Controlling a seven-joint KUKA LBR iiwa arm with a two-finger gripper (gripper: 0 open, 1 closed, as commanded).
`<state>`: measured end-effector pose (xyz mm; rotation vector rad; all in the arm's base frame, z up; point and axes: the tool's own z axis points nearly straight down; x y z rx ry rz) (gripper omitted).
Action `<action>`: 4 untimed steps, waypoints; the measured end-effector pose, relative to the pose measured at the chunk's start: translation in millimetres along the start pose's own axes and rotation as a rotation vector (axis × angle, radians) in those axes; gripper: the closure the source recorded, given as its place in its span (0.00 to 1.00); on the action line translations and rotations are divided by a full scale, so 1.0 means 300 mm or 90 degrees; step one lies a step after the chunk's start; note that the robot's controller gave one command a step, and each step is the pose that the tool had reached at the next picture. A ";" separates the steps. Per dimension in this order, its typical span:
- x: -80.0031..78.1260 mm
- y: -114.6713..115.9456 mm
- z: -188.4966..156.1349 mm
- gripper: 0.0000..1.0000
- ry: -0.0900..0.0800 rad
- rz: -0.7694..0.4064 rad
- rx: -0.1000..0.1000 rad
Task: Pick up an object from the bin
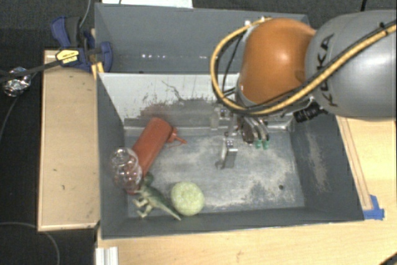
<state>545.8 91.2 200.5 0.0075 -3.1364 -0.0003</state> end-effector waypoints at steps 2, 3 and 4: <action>0.114 0.110 0.117 0.00 -0.005 0.018 -0.001; 0.191 0.154 0.215 0.00 -0.005 -0.039 -0.001; 0.204 0.232 0.311 0.00 -0.006 -0.019 0.000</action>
Offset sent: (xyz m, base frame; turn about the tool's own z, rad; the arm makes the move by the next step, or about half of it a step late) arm -0.0540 0.0515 -0.0551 0.0327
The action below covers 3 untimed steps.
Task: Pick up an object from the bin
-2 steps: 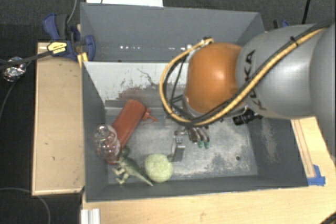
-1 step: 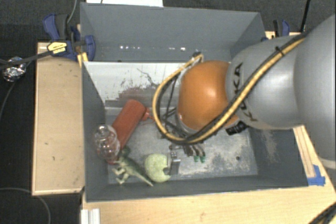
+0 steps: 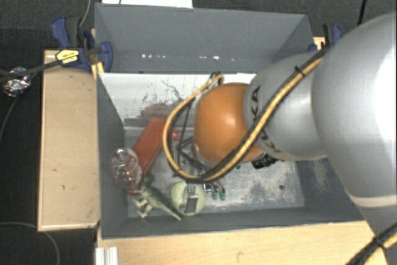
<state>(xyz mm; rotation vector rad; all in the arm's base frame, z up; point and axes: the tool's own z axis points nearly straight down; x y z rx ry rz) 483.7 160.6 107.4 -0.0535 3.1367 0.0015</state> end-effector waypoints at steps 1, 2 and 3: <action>0.014 0.004 0.045 0.00 0.000 -0.027 -0.002; -0.038 -0.038 0.095 1.00 -0.007 -0.134 -0.003; -0.038 -0.038 0.095 1.00 -0.007 -0.133 -0.003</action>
Offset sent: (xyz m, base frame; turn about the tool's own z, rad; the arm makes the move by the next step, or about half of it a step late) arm 0.0083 -0.0132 -0.0326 -0.2142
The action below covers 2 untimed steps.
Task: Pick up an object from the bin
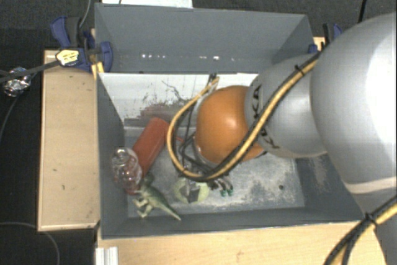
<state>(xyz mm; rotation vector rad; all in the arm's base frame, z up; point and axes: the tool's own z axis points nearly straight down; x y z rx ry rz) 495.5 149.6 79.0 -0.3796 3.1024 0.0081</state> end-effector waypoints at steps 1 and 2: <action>0.010 0.010 -0.577 1.00 -0.007 -0.008 0.000; 0.015 0.009 -0.563 0.00 -0.002 -0.008 0.000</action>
Offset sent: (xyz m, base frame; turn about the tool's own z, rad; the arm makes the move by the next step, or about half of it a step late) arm 0.0000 0.0000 0.0000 0.0000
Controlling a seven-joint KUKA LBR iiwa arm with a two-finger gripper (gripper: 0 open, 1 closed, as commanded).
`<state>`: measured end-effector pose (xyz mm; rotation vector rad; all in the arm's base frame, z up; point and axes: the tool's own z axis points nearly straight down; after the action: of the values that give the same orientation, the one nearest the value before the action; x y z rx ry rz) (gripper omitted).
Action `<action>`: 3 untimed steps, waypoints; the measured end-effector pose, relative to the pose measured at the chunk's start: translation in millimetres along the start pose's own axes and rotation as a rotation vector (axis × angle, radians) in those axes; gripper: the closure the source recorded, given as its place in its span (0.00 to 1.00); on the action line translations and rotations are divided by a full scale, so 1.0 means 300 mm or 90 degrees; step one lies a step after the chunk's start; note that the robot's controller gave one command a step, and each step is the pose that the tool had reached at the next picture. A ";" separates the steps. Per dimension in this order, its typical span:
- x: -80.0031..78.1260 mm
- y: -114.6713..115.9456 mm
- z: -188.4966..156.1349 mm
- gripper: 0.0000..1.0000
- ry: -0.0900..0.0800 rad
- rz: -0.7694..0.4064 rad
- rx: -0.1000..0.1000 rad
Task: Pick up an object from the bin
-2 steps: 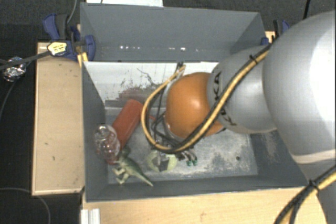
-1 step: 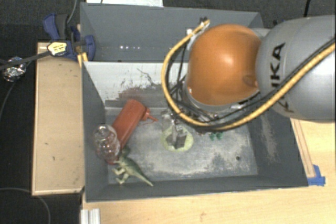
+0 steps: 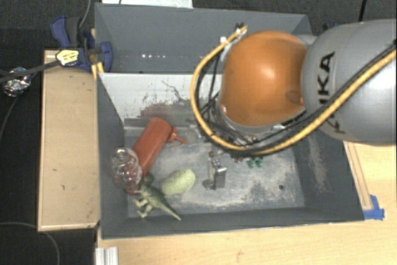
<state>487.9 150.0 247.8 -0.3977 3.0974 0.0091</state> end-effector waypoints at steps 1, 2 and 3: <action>0.000 0.000 0.000 0.00 0.000 0.000 0.000; -0.002 0.031 0.129 0.00 -0.005 -0.042 0.000; -0.005 0.141 0.311 0.00 -0.003 -0.166 0.000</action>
Offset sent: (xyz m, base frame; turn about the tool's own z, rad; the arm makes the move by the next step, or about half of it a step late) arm -0.0074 0.0257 -0.1114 -0.1732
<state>480.3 192.1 154.6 -0.7963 3.0135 0.0063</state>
